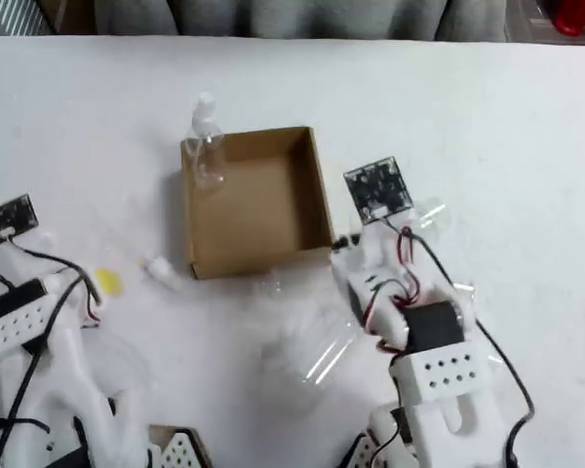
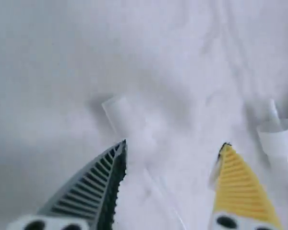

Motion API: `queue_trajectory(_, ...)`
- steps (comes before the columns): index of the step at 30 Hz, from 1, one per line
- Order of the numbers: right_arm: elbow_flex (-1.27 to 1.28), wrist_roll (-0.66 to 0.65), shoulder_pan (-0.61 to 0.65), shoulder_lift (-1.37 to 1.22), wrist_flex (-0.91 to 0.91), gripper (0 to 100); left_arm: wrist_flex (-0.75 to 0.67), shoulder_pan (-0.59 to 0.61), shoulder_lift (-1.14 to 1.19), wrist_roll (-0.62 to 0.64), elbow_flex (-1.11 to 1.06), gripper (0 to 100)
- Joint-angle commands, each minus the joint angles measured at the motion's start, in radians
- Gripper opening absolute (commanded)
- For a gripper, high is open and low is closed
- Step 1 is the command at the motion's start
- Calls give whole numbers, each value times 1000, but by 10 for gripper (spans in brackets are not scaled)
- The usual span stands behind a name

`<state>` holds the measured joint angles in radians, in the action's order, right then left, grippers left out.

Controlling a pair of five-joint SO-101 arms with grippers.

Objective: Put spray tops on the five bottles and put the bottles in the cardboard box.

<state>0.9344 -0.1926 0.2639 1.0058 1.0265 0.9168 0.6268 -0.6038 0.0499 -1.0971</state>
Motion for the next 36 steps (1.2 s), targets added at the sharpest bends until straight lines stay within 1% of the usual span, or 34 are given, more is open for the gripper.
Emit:
queue_trajectory(1, -100, -89, -87, 7, 179, 15, -74, 15, -38, -2, 0, 282)
queue_trajectory(4, -98, -123, -186, 7, 285, 15, -74, 15, -33, -2, -2, 282)
queue_trajectory(6, -86, -130, -262, 7, 329, 15, -74, 15, -33, -2, -3, 279)
queue_trajectory(7, -77, -157, -308, 7, 343, 15, -77, 15, -38, -5, -12, 266)
queue_trajectory(9, -66, -247, -415, 7, 357, 15, -81, 13, -38, -9, -17, 214)
queue_trajectory(13, -61, -483, -625, -4, 328, 15, -78, 12, -38, -18, -15, 103)
queue_trajectory(16, -60, -594, -743, -4, 331, 15, -77, 10, -38, -83, -15, 83)
queue_trajectory(19, -21, -674, -846, -4, 315, 15, -74, -1, -39, -86, -8, 83)
queue_trajectory(21, 17, -727, -909, -4, 268, 15, -46, -39, -45, -92, 14, 83)
queue_trajectory(24, 74, -773, -1018, -4, 170, 15, 40, -94, -101, -92, 48, 83)
queue_trajectory(29, 169, -770, -1205, -4, -67, 15, 201, -240, -292, -94, 112, 86)
queue_trajectory(32, 227, -767, -1290, -4, -209, 15, 269, -371, -430, -100, 143, 87)
queue_trajectory(36, 292, -767, -1349, -4, -314, 15, 341, -604, -584, -207, 160, 88)
